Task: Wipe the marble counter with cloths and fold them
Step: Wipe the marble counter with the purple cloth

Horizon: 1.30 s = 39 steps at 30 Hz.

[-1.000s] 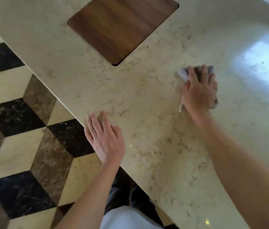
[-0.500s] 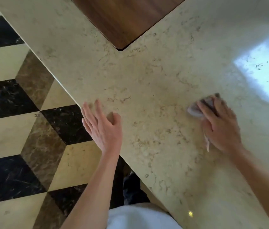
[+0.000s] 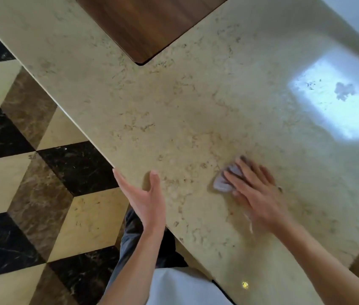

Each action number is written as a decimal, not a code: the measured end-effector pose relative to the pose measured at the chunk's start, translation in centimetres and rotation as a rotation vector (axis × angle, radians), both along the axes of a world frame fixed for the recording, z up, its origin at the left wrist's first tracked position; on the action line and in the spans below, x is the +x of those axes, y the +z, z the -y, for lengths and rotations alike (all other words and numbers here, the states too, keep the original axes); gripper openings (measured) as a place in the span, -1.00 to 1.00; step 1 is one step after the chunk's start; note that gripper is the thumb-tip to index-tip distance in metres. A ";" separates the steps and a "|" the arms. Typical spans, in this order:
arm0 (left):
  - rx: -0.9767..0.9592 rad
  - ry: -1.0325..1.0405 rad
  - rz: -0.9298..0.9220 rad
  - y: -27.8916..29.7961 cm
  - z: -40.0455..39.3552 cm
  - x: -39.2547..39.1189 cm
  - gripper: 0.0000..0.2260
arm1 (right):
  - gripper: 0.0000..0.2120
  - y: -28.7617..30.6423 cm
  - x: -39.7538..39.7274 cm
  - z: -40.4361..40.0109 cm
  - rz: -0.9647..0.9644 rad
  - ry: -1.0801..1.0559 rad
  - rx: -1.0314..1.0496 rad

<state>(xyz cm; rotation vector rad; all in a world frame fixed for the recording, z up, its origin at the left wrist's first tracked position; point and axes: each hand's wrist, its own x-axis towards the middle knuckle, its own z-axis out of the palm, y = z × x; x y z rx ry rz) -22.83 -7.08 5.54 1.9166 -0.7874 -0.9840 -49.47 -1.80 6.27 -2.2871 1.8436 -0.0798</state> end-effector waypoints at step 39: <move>-0.130 -1.496 0.982 0.2 -2.2 -4.1 -0.23 | -0.50 -0.1 -4.8 -13.9 -0.055 -1.354 0.002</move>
